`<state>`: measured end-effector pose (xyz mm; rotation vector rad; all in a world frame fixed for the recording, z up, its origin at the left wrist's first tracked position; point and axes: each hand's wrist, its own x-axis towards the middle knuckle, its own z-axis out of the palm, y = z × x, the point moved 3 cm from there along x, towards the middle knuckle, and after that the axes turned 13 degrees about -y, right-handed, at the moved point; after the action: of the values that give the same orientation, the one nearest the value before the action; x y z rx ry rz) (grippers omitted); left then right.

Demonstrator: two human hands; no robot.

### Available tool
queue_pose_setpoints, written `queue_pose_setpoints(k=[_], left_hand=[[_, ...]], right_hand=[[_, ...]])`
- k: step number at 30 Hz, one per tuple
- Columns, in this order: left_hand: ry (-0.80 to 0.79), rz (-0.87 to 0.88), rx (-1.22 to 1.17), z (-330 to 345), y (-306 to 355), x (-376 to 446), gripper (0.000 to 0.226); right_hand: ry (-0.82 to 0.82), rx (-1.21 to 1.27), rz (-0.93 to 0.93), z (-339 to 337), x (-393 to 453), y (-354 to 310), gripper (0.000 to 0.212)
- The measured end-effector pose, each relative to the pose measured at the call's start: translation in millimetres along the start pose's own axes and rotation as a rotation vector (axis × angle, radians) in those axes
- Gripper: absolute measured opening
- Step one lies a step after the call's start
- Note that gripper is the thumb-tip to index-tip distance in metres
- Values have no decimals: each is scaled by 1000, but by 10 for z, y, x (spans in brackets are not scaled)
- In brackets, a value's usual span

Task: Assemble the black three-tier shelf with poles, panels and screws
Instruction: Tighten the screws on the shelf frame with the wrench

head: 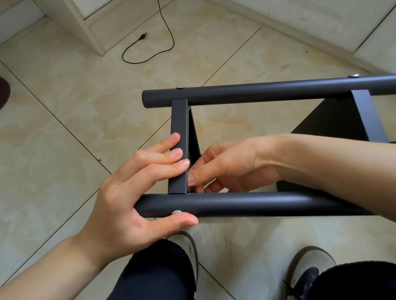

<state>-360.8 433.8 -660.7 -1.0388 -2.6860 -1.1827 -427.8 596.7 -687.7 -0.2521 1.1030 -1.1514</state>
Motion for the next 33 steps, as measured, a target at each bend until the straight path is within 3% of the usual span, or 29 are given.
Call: queue_pose_setpoints(k=[8,11,20,24,33], left_hand=[[0,-1,0,-5,9,-2,55],[-2,-6,-1,-6,10,0,55],[-2,-4,1,-3,14,3,56],[-6,2,3,-7,14,3,55],[-7,0,6,-1,12,3,54]], right_hand=[[-6,-6,2,17,7,3,31],[-15,-25,6,20,-9,-12,18],[-21,13,12,49,79,51,22],[-46,37,-33,63,85,41,35],[-12,30,27,37,59,33,26]])
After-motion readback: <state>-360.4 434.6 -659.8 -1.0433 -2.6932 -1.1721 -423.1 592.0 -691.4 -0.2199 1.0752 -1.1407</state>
